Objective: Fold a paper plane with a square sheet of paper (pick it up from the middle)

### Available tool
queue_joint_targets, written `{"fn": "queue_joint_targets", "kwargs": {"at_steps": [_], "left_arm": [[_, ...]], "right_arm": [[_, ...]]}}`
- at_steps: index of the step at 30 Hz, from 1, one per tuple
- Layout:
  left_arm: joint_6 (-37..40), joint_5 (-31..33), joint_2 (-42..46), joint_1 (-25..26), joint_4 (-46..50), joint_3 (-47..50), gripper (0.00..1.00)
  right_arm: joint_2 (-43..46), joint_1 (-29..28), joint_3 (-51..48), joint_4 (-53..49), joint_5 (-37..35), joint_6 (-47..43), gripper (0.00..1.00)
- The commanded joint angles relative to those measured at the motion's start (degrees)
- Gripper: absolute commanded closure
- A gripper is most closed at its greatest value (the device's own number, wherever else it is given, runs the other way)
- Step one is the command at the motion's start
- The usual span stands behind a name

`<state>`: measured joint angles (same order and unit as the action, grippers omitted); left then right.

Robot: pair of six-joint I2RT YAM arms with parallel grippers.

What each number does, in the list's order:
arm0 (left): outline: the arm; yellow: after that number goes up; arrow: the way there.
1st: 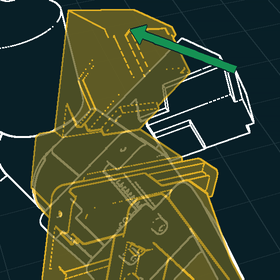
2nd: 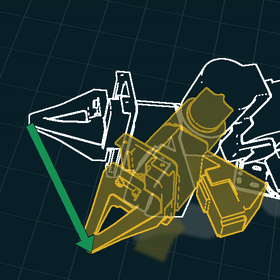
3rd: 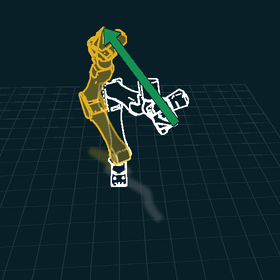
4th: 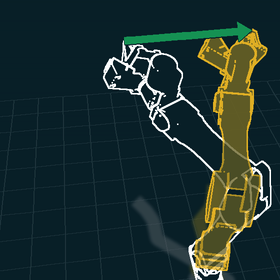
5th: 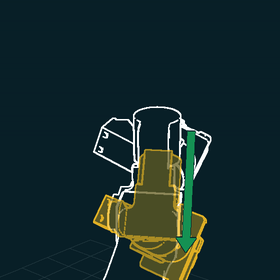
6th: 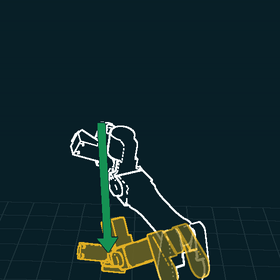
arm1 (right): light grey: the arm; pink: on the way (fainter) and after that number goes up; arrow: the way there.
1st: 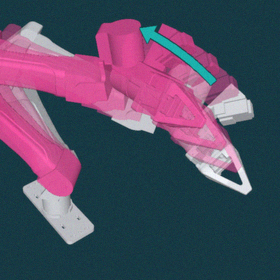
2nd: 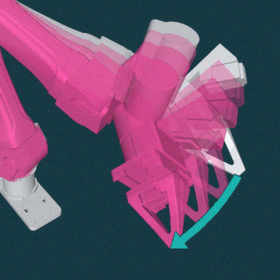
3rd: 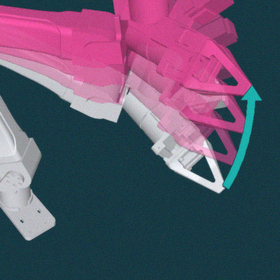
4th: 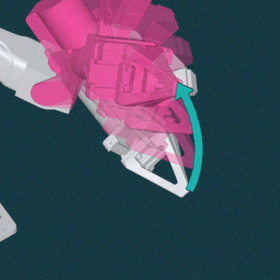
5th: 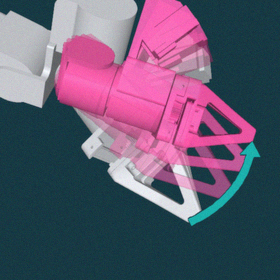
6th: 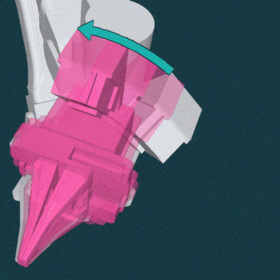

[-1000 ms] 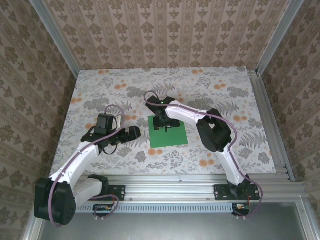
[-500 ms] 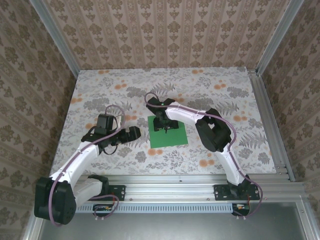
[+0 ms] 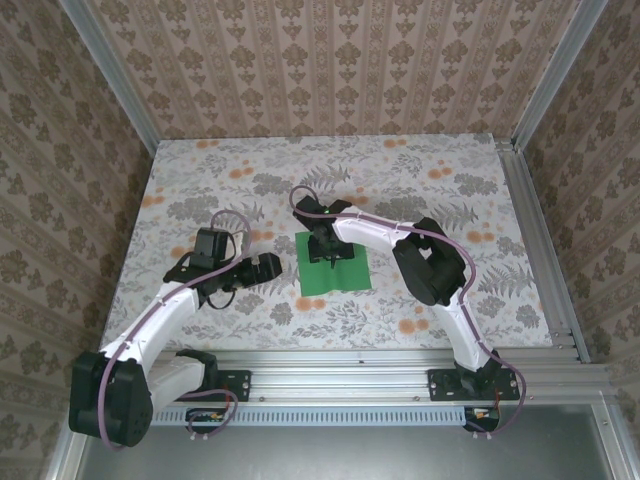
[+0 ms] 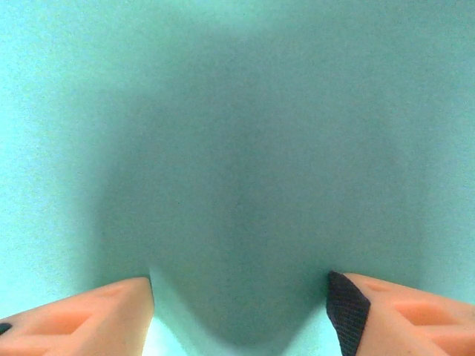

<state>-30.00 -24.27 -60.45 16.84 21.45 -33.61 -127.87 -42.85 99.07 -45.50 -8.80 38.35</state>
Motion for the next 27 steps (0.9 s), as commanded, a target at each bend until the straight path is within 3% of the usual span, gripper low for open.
{"fn": "queue_joint_targets", "kwargs": {"at_steps": [1,6,12,17,22,27], "left_arm": [[0.23,-0.43,-0.37,0.38,1.20,-0.67,0.00],[0.11,-0.34,-0.38,0.56,0.99,-0.41,0.00],[0.05,-0.29,0.32,0.65,1.37,-0.50,0.00],[0.05,0.31,2.82,0.58,3.38,-1.09,0.00],[1.55,0.77,7.18,-1.44,8.51,-4.15,0.00],[2.23,-0.37,10.38,-3.19,12.66,-8.10,0.00]], "right_arm": [[-2.41,-0.47,-0.73,-2.14,0.27,0.15,0.39],[-0.13,-0.74,0.03,-2.16,-1.19,0.06,0.46],[2.27,-1.41,0.99,-1.65,-2.37,0.07,0.67],[5.59,-2.48,2.53,-1.51,-2.06,0.23,0.75],[11.16,-2.94,0.93,4.12,4.43,1.59,0.81],[18.22,-2.35,-5.99,18.22,15.74,5.90,0.82]]}}
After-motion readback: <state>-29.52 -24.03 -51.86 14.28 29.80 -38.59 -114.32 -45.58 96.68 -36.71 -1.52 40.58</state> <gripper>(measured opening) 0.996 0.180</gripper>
